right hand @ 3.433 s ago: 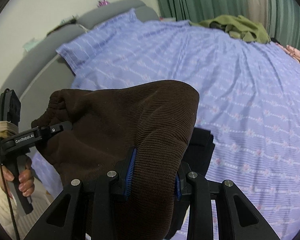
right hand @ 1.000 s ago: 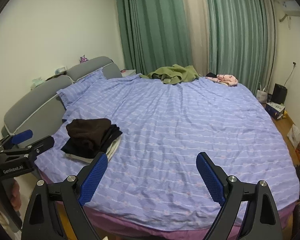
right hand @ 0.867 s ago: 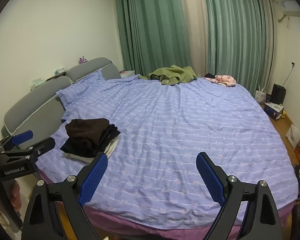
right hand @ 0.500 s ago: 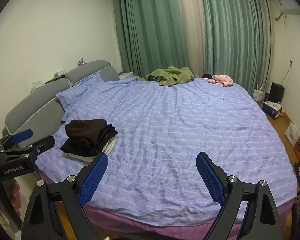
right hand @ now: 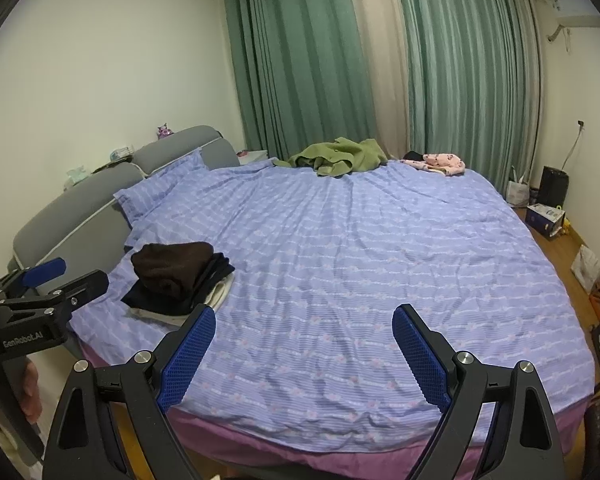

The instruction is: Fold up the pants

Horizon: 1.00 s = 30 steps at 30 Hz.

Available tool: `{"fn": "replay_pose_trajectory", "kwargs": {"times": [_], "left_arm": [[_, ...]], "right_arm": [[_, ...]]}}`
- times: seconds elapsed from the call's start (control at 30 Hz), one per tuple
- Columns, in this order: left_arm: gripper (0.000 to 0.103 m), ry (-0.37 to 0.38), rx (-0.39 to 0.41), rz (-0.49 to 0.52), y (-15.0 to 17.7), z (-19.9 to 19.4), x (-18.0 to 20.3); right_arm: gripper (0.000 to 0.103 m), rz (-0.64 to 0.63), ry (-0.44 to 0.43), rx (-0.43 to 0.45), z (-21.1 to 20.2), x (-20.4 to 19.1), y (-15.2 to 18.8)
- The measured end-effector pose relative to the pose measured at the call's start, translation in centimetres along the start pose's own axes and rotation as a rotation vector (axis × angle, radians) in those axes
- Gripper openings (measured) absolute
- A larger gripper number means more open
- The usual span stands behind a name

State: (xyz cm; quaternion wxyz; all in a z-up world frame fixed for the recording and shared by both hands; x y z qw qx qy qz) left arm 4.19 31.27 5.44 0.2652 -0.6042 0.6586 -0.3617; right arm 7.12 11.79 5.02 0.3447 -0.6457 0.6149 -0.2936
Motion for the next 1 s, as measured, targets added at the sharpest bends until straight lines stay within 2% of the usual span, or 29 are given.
{"fn": "replay_pose_trajectory", "kwargs": {"times": [1.0], "left_arm": [[0.103, -0.055, -0.008, -0.004, 0.4, -0.5, 3.1]], "right_arm": [[0.091, 0.014, 0.001, -0.005, -0.7, 1.3, -0.1]]}}
Point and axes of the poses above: each gripper's, at about its wrist camera, not at the fingertips, and z roughly the way its jaws point, x to its right, y to its underside, the point moved 1 cm from there along z, roughly the way its jaws point, and after that the axes turned 8 degrees about y, right-handed, at the moved point
